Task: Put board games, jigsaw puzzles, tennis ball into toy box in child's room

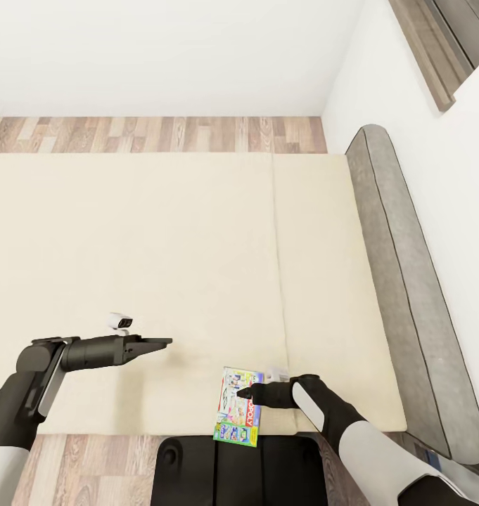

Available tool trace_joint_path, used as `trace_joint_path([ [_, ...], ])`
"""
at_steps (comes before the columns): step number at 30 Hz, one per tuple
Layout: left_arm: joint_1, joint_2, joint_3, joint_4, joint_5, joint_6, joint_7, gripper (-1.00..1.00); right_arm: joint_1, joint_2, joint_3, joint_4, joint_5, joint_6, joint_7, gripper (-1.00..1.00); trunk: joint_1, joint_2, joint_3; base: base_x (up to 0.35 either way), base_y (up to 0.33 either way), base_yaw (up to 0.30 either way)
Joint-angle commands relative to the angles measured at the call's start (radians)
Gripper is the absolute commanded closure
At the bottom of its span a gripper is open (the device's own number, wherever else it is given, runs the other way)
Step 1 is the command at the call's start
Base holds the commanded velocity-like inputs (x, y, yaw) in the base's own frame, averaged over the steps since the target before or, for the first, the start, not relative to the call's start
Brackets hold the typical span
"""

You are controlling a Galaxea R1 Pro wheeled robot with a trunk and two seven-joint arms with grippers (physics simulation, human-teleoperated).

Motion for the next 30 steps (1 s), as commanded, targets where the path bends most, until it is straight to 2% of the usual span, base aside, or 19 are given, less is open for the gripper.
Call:
trace_joint_path([
  [1, 0.000, 0.000, 0.000, 0.000, 0.000, 0.011, -0.004, -1.00, -0.001, 0.000, 0.002, 0.000, 0.000, 0.003, 0.001, -1.00, 0.001, -0.002, -0.001, 0.000, 0.000, 0.000],
  [30, 0.000, 0.000, 0.000, 0.000, -0.002, 0.011, -0.004, -1.00, -0.001, 0.001, 0.002, 0.000, 0.003, 0.003, 0.001, -1.00, 0.001, -0.002, -0.001, 0.000, 0.011, 0.000],
])
